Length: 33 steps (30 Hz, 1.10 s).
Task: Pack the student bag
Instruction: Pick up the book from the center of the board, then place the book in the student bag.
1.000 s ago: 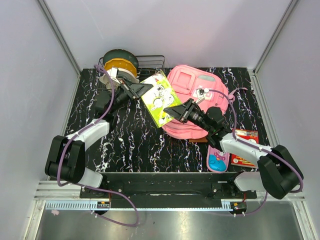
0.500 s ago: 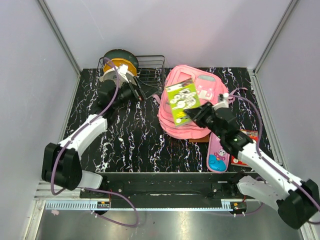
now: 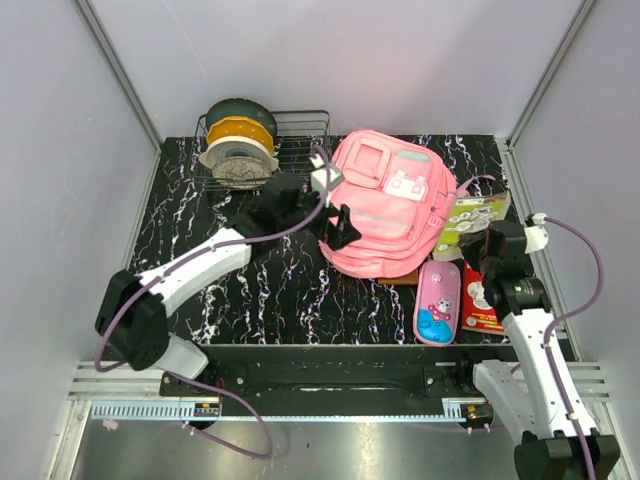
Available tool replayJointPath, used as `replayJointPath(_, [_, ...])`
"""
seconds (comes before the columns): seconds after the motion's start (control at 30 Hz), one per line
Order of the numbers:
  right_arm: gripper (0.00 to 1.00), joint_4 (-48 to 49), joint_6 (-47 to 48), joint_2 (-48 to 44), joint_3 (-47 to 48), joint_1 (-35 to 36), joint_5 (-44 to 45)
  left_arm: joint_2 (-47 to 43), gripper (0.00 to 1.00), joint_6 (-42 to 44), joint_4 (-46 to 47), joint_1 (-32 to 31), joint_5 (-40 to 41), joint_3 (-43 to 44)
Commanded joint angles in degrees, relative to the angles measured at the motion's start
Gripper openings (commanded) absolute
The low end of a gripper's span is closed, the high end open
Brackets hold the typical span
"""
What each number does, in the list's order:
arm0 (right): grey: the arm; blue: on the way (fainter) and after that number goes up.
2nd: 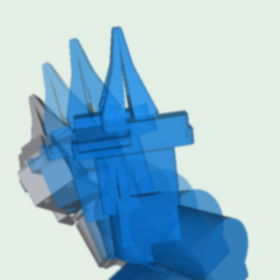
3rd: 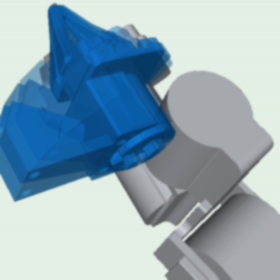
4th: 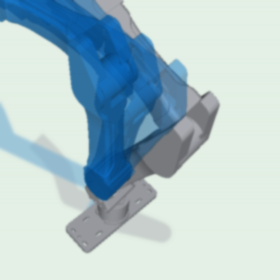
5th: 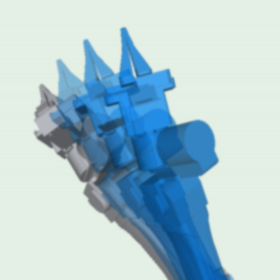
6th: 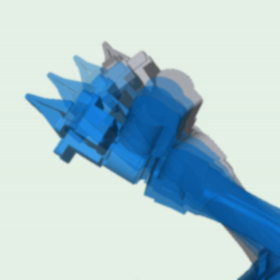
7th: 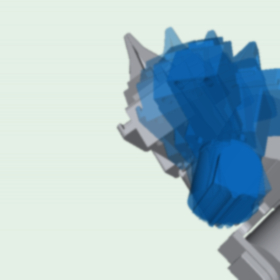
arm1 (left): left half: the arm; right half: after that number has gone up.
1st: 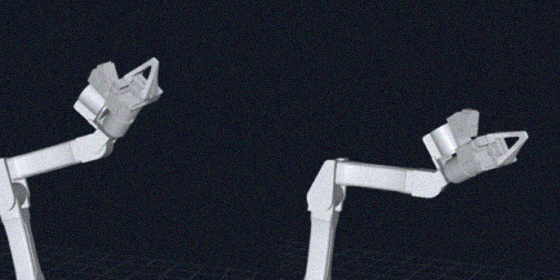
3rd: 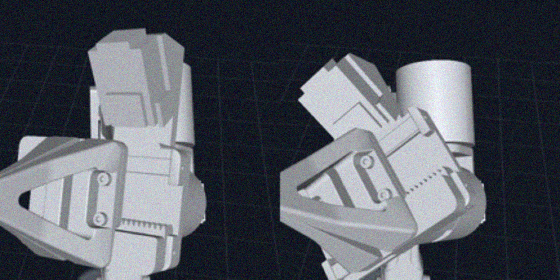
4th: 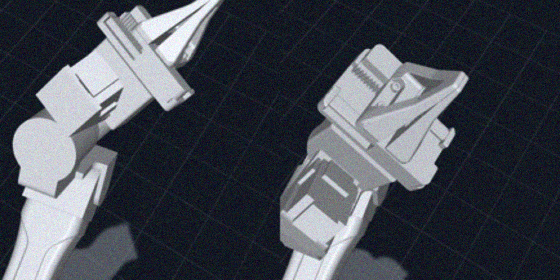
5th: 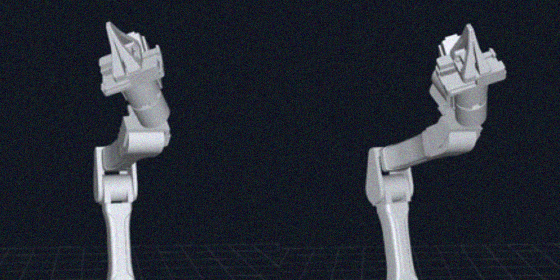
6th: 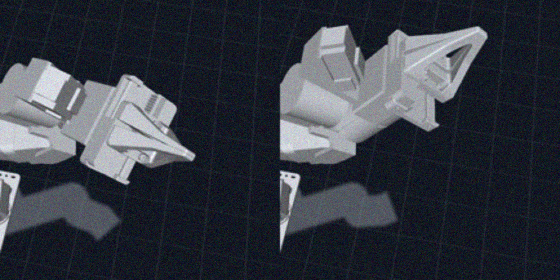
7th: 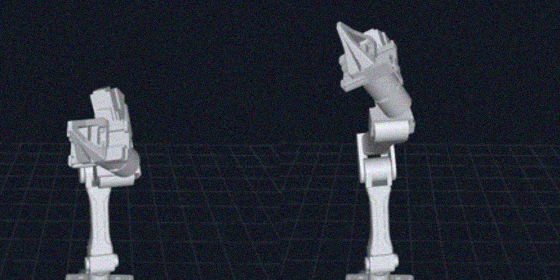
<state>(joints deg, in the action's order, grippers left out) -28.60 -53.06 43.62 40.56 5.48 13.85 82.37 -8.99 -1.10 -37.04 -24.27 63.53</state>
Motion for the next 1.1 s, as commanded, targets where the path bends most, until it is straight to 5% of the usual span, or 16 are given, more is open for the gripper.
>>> replayJointPath(0.0, [0.0, -0.1, 5.0, -3.1, 8.0, -4.1, 0.0, 5.8, 0.99, 9.3, -2.8, -2.5, -3.1, 5.1])
replayJointPath(0.2, [0.0, -1.5, 7.8, -4.1, 11.5, -5.1, 0.0, 15.3, 0.95, 16.3, -6.8, -7.0, -3.5, 11.0])
replayJointPath(0.3, [0.0, -1.4, 7.0, -3.9, 11.5, -5.1, -2.2, 19.4, 0.81, 16.3, -9.2, -8.0, -3.9, 14.8])
replayJointPath(0.6, [0.0, -1.4, 4.7, -3.9, 9.1, -5.1, -6.0, 23.5, 0.8, 19.0, -13.0, -10.9, -1.1, 16.5])
replayJointPath(0.93, [0.0, -0.8, 4.2, -3.5, 8.4, -5.1, -9.0, 29.2, 0.62, 18.0, -19.1, -11.8, 5.6, 23.8])
replayJointPath(1.07, [0.0, -0.7, 3.8, -3.9, 7.7, -5.1, -9.5, 30.7, 0.47, 17.8, -21.1, -12.1, 7.0, 25.4])
